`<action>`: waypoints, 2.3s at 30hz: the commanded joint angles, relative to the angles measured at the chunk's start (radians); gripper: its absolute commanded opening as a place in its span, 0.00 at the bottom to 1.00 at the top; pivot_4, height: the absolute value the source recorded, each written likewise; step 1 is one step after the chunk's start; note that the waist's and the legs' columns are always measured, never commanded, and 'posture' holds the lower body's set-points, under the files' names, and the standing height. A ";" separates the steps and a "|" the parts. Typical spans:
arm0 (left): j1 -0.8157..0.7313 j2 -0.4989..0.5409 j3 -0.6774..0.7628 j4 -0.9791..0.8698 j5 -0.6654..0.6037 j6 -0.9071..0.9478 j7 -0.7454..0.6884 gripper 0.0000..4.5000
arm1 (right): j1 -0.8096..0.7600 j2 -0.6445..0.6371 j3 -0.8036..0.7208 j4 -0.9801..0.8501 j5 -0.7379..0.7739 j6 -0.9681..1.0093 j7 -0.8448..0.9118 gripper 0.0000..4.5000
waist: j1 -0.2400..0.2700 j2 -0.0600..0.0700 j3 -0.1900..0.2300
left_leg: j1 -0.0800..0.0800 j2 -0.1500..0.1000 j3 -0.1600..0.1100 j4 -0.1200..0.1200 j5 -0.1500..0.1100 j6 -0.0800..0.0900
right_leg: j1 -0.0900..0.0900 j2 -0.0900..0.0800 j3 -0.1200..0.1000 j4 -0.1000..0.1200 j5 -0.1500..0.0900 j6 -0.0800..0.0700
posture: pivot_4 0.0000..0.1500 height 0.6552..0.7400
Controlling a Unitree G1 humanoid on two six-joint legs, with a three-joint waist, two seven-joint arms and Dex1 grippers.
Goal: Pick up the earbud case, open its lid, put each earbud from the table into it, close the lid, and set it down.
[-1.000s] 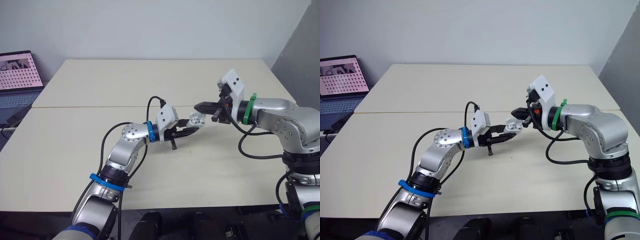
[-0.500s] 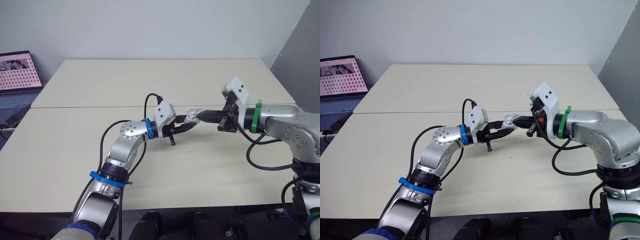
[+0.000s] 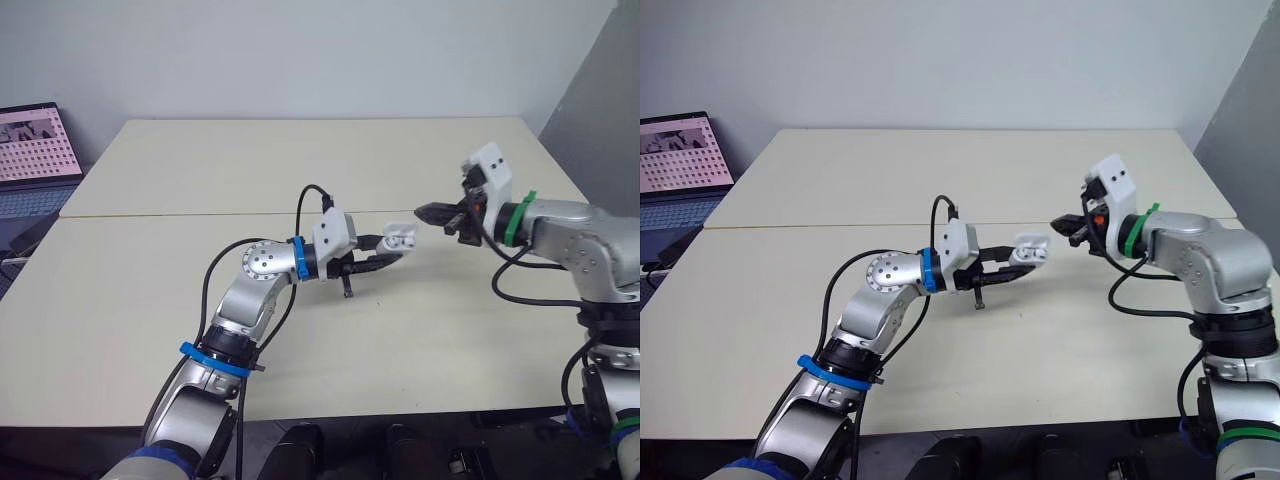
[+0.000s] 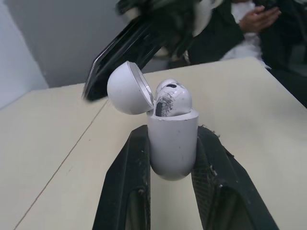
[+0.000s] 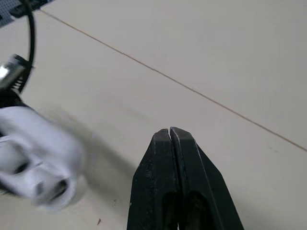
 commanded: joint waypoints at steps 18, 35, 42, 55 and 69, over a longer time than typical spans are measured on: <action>-0.010 -0.052 0.043 0.020 -0.030 0.054 0.072 0.17 | 0.015 0.058 -0.096 -0.265 0.129 0.155 -0.069 0.01 | 0.001 0.000 0.000 | 0.000 0.000 -0.001 0.000 0.000 0.000 | 0.000 0.000 -0.001 0.000 0.000 0.000 | 1.00 1.00; 0.025 -0.056 0.087 -0.128 -0.222 0.240 0.000 0.17 | 0.082 0.040 -0.162 -0.141 0.091 0.085 -0.098 0.01 | 0.000 0.000 0.000 | 0.000 0.000 0.000 0.000 0.000 0.000 | 0.000 0.000 0.000 0.000 0.000 0.000 | 1.00 1.00; 0.021 -0.060 0.077 -0.125 -0.208 0.258 0.008 0.17 | 0.018 0.153 -0.176 -0.158 0.139 0.144 -0.146 0.01 | -0.003 0.000 0.000 | 0.000 0.000 0.000 0.000 0.000 0.000 | 0.000 0.000 0.000 0.001 0.000 0.000 | 1.00 1.00; -0.002 -0.059 0.113 -0.102 -0.231 0.310 0.035 0.17 | 0.022 0.180 -0.239 -0.306 0.312 0.321 -0.188 0.01 | -0.001 0.000 0.000 | 0.000 0.000 -0.001 0.000 0.000 0.000 | 0.000 0.000 0.000 0.000 0.000 0.000 | 1.00 1.00; -0.002 -0.025 0.132 -0.085 -0.241 0.546 0.133 0.17 | 0.198 0.039 -0.181 -0.469 0.129 -0.102 -0.087 0.14 | 0.002 0.000 0.000 | 0.000 0.000 -0.001 0.000 0.000 0.000 | 0.000 0.000 0.000 0.000 0.000 0.000 | 1.00 1.00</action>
